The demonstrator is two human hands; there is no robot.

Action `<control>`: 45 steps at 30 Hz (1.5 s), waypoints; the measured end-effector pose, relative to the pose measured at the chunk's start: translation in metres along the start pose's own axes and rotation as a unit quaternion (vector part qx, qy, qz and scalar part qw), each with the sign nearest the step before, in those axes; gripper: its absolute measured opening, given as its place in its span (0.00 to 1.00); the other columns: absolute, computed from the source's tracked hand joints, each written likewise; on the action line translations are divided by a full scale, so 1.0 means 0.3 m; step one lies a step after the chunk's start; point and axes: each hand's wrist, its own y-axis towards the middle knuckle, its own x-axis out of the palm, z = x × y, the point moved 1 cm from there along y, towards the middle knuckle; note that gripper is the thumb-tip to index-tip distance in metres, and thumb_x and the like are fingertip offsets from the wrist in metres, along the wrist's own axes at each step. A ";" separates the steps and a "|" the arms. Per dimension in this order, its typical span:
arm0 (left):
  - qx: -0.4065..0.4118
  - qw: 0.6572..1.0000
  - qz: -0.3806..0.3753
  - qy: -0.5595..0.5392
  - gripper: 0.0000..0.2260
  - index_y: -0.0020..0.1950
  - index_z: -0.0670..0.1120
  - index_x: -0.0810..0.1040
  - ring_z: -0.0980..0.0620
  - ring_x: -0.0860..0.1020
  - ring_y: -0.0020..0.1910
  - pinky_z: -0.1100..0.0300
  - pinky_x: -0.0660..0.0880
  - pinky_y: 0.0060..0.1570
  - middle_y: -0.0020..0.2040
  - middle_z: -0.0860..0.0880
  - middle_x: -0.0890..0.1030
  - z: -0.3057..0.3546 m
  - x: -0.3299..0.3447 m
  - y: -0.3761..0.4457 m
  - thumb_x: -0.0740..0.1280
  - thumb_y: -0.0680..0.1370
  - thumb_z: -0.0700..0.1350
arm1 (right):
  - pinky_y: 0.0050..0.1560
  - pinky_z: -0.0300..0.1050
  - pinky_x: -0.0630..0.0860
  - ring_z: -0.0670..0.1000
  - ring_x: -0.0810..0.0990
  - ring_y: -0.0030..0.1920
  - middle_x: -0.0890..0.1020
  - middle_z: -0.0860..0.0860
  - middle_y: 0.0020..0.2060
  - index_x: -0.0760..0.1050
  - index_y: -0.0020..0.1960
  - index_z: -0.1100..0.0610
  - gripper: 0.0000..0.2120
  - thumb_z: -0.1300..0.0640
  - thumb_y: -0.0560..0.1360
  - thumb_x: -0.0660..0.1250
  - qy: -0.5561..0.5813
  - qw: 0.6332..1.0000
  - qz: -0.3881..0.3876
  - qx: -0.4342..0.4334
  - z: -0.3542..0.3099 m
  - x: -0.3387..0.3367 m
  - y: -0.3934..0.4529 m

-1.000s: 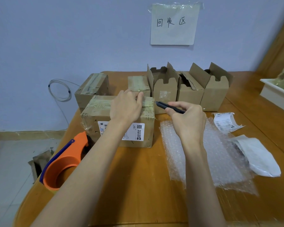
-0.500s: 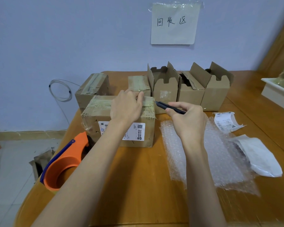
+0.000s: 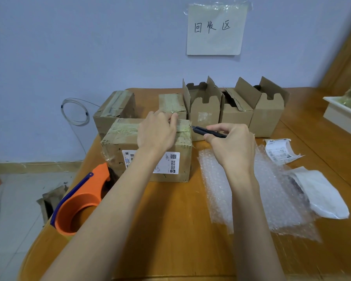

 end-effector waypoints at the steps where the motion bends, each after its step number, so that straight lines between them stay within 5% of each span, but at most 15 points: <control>1: 0.000 1.000 0.001 0.001 0.21 0.51 0.47 0.84 0.48 0.76 0.50 0.54 0.72 0.41 0.50 0.49 0.81 0.000 0.001 0.000 0.52 0.83 0.52 | 0.31 0.31 0.67 0.40 0.72 0.34 0.84 0.48 0.45 0.84 0.53 0.49 0.09 0.55 0.73 0.73 0.002 1.000 -0.004 -0.001 0.000 -0.001 -0.004; 18: -0.001 1.000 0.003 0.008 0.21 0.51 0.48 0.84 0.48 0.75 0.48 0.55 0.67 0.40 0.47 0.49 0.80 -0.003 0.001 0.004 0.52 0.83 0.52 | 0.35 0.34 0.71 0.40 0.75 0.37 0.81 0.45 0.42 0.84 0.50 0.48 0.08 0.57 0.72 0.74 0.029 0.999 -0.043 0.014 0.005 -0.036 -0.038; 35: -0.001 1.000 0.003 0.003 0.21 0.50 0.47 0.84 0.48 0.76 0.47 0.55 0.69 0.39 0.47 0.49 0.81 0.003 -0.003 0.001 0.52 0.83 0.51 | 0.32 0.30 0.64 0.39 0.74 0.39 0.83 0.48 0.45 0.84 0.50 0.48 0.08 0.57 0.71 0.74 0.045 0.994 -0.088 0.039 0.010 -0.078 -0.048; 45: -0.001 1.000 0.001 -0.004 0.21 0.49 0.47 0.84 0.47 0.76 0.46 0.52 0.74 0.42 0.44 0.49 0.80 0.009 -0.011 -0.004 0.52 0.83 0.52 | 0.30 0.34 0.66 0.44 0.76 0.34 0.80 0.47 0.35 0.85 0.46 0.48 0.06 0.57 0.70 0.75 0.053 0.991 -0.117 0.035 0.005 -0.122 -0.068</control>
